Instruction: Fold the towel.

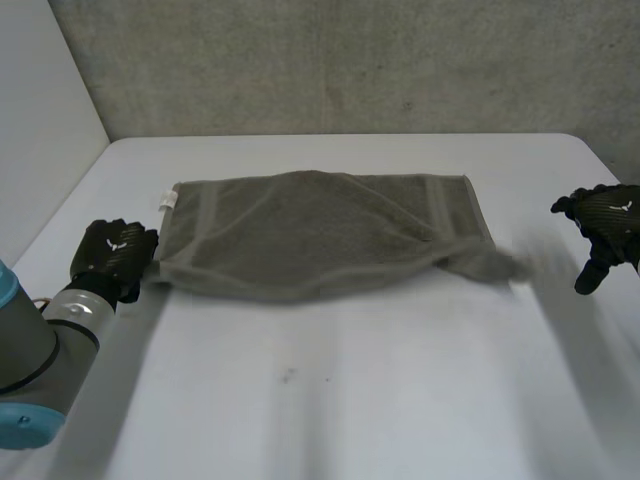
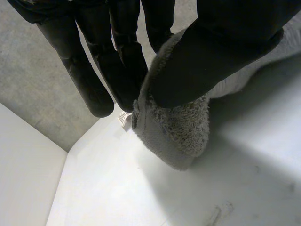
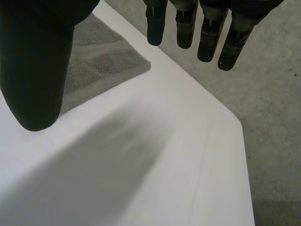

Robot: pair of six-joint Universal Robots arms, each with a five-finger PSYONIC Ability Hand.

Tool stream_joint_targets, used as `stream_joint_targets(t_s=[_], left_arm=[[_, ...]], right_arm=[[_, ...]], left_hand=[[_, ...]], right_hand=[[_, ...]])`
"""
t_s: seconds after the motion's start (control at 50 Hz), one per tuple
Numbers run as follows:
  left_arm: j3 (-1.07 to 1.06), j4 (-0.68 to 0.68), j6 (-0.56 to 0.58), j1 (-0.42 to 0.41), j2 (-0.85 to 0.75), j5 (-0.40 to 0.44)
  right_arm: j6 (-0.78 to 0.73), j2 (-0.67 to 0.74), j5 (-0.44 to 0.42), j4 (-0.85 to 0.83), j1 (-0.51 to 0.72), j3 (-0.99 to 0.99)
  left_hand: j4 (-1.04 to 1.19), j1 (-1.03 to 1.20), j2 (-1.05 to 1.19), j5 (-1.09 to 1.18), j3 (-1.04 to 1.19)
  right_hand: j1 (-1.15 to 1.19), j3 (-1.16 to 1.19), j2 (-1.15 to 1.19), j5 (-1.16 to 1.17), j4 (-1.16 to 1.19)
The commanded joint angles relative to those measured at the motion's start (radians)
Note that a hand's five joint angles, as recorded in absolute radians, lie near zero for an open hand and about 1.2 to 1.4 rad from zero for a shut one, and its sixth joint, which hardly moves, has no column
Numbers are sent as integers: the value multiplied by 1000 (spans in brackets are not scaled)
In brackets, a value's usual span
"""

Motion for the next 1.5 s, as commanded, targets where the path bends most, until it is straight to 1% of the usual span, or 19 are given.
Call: stream_joint_targets(t_s=[0.02,0.04,0.06,0.08,0.12,0.14,0.16,0.18,0.2,0.38,0.48,0.58,0.74,0.86,0.98,1.02,1.18,1.34,1.5], left_arm=[[-1,0,0,-1,-1,0],[-1,0,0,-3,-2,0],[-1,0,0,-3,-2,0],[-1,0,0,-1,-2,0],[-1,0,0,-3,-2,0],[-1,0,0,-1,-2,0],[-1,0,0,-1,-2,0],[-1,0,0,-3,0,0],[-1,-1,0,-3,0,0],[-1,-2,1,-6,0,-2],[-1,0,1,-3,5,-2],[0,0,1,0,15,-2],[0,0,0,0,26,-2],[0,-2,0,0,26,-2],[0,-2,1,0,28,-2],[0,-2,0,2,28,-2],[0,-2,0,2,29,-2],[0,-2,0,2,29,-2],[-1,-2,1,0,28,-3]], right_arm=[[6,-1,0,8,1,7],[9,-2,0,5,-2,4],[9,-2,0,5,-2,3],[16,-2,-2,-3,-7,-3],[24,-2,-5,-14,-11,-3],[30,-4,-12,-17,-16,-4],[30,-4,-13,-17,-16,-4],[35,-5,-22,-11,-14,-1],[36,-4,-29,-4,-13,3],[58,1,-100,29,6,60],[153,88,-178,19,42,77],[242,137,-187,-7,96,77],[386,151,-186,-155,189,91],[386,205,-175,-210,251,74],[369,275,-114,-259,269,39],[337,277,-59,-265,269,31],[288,251,-22,-255,251,20],[293,197,-28,-224,231,43],[291,208,-36,-201,223,46]], left_hand=[[179,192,178,179,179],[179,192,178,179,179],[179,192,178,179,179],[179,192,178,179,179],[179,192,178,179,179],[179,192,178,179,179],[179,192,178,179,179],[179,192,178,179,179],[179,192,178,179,179],[179,192,178,179,179],[179,192,178,179,179],[179,192,178,179,179],[179,192,178,179,179],[179,192,178,179,179],[179,192,178,179,179],[179,192,178,179,179],[179,192,178,179,179],[179,192,178,179,179],[179,192,178,179,179]], right_hand=[[-10,-38,-64,-69,-55],[162,133,108,103,116],[165,136,111,106,119],[412,383,358,353,366],[397,368,343,338,351],[289,261,235,231,244],[288,260,234,229,243],[12,-17,-42,-47,-33],[-10,-38,-64,-69,-55],[-10,-38,-64,-69,-55],[-5,-34,-59,-64,-51],[6,-22,-48,-52,-39],[59,30,5,0,13],[165,136,111,106,119],[365,336,311,306,319],[411,383,357,352,366],[391,362,337,332,346],[285,257,231,227,240],[320,292,266,262,275]])
